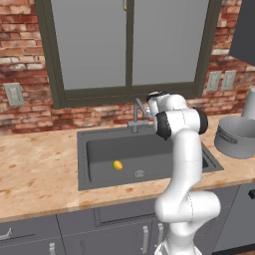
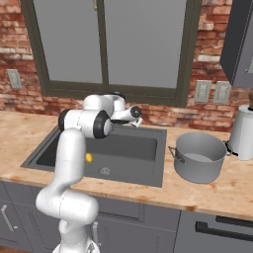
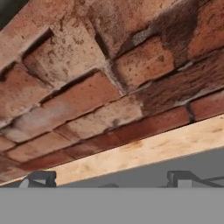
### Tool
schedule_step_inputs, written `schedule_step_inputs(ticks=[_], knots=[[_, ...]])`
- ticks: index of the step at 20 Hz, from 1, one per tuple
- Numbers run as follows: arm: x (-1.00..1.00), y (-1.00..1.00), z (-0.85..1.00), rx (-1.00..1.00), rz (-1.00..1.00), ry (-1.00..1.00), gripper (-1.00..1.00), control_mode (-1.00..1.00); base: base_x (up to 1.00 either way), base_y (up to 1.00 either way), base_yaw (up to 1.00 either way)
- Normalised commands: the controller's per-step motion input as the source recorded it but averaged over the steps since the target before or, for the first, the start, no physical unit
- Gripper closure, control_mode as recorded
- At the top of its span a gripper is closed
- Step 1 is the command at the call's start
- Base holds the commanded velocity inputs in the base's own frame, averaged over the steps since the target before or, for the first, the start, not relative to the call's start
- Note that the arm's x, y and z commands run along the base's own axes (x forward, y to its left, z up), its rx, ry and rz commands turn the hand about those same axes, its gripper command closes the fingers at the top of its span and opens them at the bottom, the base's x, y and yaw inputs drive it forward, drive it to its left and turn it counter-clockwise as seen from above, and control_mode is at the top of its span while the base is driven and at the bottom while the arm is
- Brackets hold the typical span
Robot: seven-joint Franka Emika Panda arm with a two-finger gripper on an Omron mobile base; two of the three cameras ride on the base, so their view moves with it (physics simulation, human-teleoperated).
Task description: Dump the lemon from the pot into the sink. Then turn on the water and wash the lemon. Then turn off the water and put the lemon back in the pot.
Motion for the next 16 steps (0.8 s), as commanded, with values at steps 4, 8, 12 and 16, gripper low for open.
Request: schedule_step_inputs(ticks=[4, 8, 12, 16], knots=[[0.39, 0.00, -0.21, 0.00, 0.00, 0.00, -1.00, -1.00, 0.00, 0.00, 0.00], [0.40, 0.00, -0.18, 0.00, 0.00, 0.00, -1.00, -1.00, 0.00, 0.00, 0.00], [0.36, 0.00, -0.17, 0.00, 0.00, 0.00, -1.00, -1.00, 0.00, 0.00, 0.00], [0.23, -0.12, -0.16, 0.00, -0.01, 0.00, -1.00, -1.00, 0.00, 0.00, 0.00]])
